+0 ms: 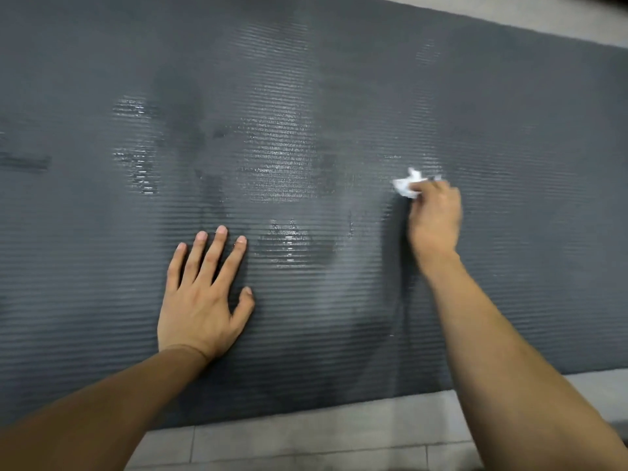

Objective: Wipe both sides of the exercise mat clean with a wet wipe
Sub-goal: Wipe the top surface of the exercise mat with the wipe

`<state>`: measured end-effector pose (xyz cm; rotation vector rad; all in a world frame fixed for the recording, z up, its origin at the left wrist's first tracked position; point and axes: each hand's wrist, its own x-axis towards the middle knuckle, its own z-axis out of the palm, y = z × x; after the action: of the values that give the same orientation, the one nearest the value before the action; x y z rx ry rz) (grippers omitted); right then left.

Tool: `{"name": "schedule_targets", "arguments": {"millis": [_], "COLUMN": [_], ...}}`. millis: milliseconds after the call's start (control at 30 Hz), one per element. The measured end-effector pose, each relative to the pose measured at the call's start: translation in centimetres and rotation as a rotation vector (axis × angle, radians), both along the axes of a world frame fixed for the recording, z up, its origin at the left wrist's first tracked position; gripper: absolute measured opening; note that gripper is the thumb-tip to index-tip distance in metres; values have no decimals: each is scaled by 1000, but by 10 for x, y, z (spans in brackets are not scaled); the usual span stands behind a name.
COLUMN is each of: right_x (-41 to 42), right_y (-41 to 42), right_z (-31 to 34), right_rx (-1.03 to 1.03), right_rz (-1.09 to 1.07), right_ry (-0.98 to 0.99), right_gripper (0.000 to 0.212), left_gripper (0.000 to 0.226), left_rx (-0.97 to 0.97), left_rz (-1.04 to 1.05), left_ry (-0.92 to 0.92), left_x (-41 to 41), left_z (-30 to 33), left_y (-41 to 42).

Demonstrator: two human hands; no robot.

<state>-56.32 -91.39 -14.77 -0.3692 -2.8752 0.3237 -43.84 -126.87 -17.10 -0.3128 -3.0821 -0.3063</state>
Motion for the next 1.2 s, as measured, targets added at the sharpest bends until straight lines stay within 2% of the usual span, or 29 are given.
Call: {"name": "schedule_targets", "arguments": {"millis": [67, 100, 167, 233, 267, 333, 400, 500, 633, 700, 833, 933, 1067, 1133, 1200], "right_x": [7, 6, 5, 15, 24, 37, 33, 31, 44, 47, 37, 44, 87, 95, 88], "right_y": [-3, -27, -98, -177, -209, -232, -202, -103, 23, 32, -13, -104, -242, -250, -215], "right_z": [6, 7, 6, 2, 2, 0, -4, -7, -3, 0, 6, 7, 9, 8, 3], "right_rx": [-36, -75, -187, -238, -239, -279, -257, -60, 55, -19, -129, -190, -220, -237, -168], "right_rz": [-194, -205, -25, 290, 430, 589, 625, 465, -55, -239, -346, -176, 365, 552, 616], "right_ry": [-21, -6, 73, 158, 140, 70, 108, 185, 16, -28, -34, -38, -41, -22, -4], "right_gripper": [33, 32, 31, 30, 28, 20, 22, 32, 36, 35, 33, 25, 20, 24, 34], "left_gripper": [73, 73, 73, 73, 72, 71, 72, 73, 72, 72, 75, 78, 87, 92, 90], "left_rx": [-3, -7, -12, -7, -2, 11, 7, 22, 37, 39, -28, -121, -173, -176, -170], "left_rz": [0, -1, -6, -10, -12, -17, -17, -12, -13, -25, -73, -133, -123, -134, -147], "left_ry": [6, 2, -14, -22, -23, -24, -30, -36, -60, -96, -197, -276, -412, -432, -470], "left_x": [-1, -1, -1, -1, -1, -1, -1, 0, 1, 1, 2, 21, 62, 71, 71], "left_z": [0, 1, 2, 2, 1, 2, 2, 5, 6, 7, 22, 40, 51, 52, 51], "left_y": [2, 2, 1, 0, 0, -1, -1, -1, 0, -1, -10, -24, -39, -40, -42]}}
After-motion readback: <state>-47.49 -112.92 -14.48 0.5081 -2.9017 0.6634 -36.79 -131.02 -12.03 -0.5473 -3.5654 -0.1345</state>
